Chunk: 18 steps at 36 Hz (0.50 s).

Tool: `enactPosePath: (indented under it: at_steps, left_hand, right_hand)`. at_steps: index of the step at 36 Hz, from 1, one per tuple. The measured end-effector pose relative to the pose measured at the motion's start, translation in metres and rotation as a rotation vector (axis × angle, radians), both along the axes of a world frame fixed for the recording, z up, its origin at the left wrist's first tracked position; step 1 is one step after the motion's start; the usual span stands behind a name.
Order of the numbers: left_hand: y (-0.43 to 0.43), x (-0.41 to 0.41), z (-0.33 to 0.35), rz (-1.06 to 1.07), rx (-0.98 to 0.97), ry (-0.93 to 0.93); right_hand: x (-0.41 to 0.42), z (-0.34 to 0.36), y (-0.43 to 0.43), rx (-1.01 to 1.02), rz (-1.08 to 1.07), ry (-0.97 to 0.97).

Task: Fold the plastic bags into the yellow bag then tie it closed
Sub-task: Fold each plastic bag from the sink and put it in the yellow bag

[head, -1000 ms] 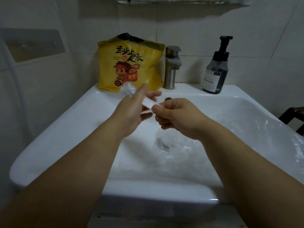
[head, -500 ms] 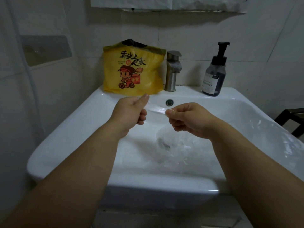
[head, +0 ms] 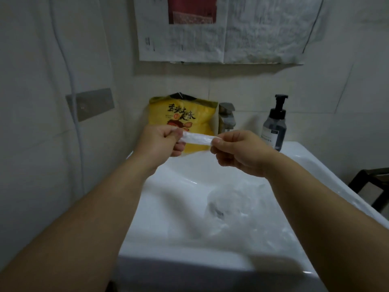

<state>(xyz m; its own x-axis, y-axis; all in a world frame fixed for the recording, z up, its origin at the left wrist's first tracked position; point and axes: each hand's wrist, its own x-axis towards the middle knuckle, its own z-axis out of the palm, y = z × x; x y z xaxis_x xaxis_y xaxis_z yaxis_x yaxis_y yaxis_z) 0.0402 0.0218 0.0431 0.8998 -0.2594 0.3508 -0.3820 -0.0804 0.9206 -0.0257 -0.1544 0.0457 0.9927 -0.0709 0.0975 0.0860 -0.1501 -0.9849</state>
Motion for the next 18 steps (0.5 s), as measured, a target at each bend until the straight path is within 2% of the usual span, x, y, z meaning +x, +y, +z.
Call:
enactPosePath:
  at_steps: [9,15,18]
  left_hand:
    - [0.001,0.038,0.04,0.08,-0.154,-0.012]
    - [-0.003,0.085,0.057,0.202,-0.103,-0.088]
    - [-0.007,0.107,0.066,0.171,-0.083,-0.074]
  right_hand:
    - [0.047,0.046,0.003,-0.126,-0.145,-0.183]
    - [0.088,0.067,0.001,-0.217,-0.185,-0.251]
    - [0.11,0.076,-0.002,-0.227,-0.229,-0.273]
